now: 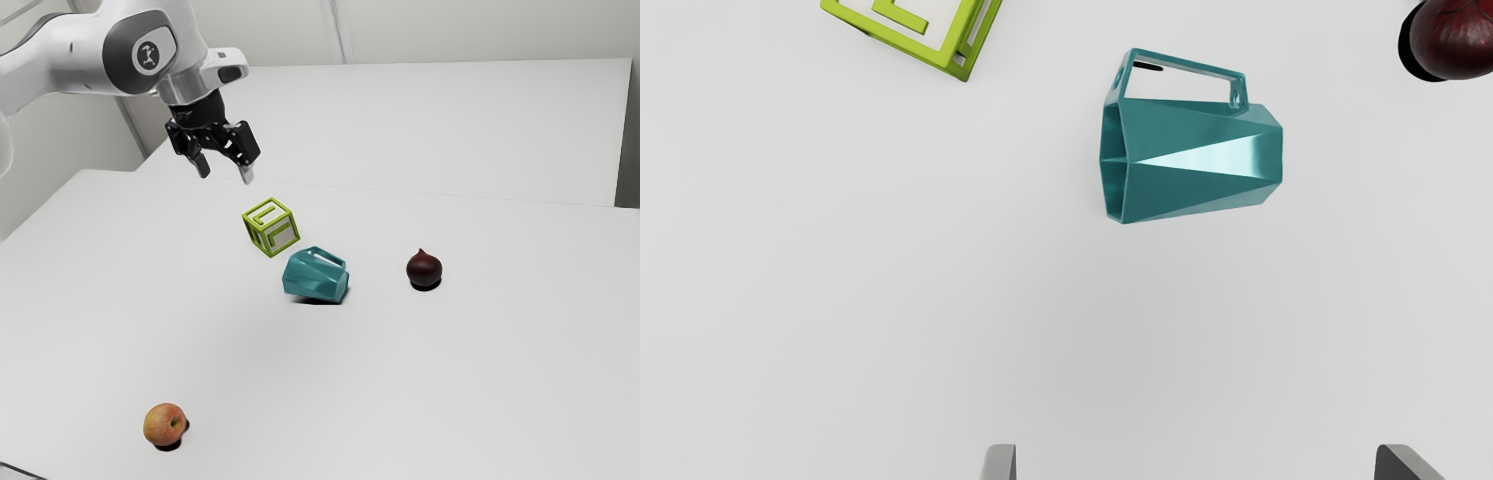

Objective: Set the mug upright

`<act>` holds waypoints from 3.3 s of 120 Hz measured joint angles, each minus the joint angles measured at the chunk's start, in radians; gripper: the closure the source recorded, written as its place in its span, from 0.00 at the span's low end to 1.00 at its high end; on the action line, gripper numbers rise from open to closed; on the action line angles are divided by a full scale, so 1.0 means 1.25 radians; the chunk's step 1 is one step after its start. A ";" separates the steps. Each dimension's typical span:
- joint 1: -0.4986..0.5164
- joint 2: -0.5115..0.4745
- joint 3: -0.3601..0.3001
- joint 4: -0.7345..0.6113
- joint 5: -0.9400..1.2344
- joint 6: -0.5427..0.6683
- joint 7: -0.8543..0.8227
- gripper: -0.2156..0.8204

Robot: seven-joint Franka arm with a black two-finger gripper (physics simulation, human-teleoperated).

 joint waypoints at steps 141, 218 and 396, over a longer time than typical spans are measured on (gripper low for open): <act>0.085 0.191 0.011 0.004 -0.209 0.095 0.076 0.23; 0.105 0.258 0.011 -0.131 -0.460 0.317 0.238 0.23; 0.099 0.300 0.007 -0.224 -0.886 0.395 0.667 0.86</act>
